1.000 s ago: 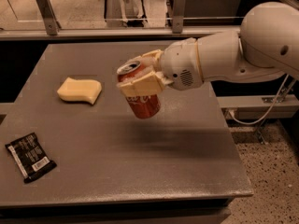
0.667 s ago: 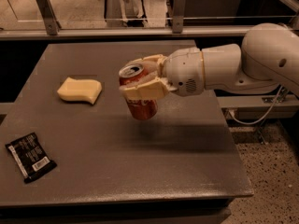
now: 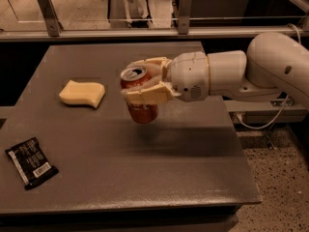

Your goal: Place coke can upright

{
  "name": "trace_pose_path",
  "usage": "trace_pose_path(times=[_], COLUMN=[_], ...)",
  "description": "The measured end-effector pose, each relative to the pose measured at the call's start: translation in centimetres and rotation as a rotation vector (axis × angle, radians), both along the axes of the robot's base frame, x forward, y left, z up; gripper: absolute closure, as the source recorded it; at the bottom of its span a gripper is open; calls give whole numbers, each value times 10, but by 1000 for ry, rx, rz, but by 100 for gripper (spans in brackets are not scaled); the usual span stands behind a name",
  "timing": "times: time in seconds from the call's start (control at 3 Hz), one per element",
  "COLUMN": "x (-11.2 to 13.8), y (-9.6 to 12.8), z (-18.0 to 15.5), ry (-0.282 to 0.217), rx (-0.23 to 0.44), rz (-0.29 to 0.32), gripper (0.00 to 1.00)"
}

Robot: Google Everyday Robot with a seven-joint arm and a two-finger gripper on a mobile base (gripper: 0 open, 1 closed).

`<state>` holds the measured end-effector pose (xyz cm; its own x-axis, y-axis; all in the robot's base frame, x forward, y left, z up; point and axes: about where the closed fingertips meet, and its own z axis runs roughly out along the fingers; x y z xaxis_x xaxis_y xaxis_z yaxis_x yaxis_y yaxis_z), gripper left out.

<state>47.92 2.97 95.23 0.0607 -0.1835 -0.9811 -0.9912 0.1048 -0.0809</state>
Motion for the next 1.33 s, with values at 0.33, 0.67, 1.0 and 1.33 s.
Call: trace_pose_path(times=[0.33, 0.67, 1.0, 1.33], x=[-2, -1, 7, 16], y=[1, -6, -23, -34], z=[-1, -6, -25, -41], ry=[-58, -79, -53, -36], rx=[86, 107, 207, 321], rz=[35, 25, -30, -29], gripper=[100, 81, 58, 35])
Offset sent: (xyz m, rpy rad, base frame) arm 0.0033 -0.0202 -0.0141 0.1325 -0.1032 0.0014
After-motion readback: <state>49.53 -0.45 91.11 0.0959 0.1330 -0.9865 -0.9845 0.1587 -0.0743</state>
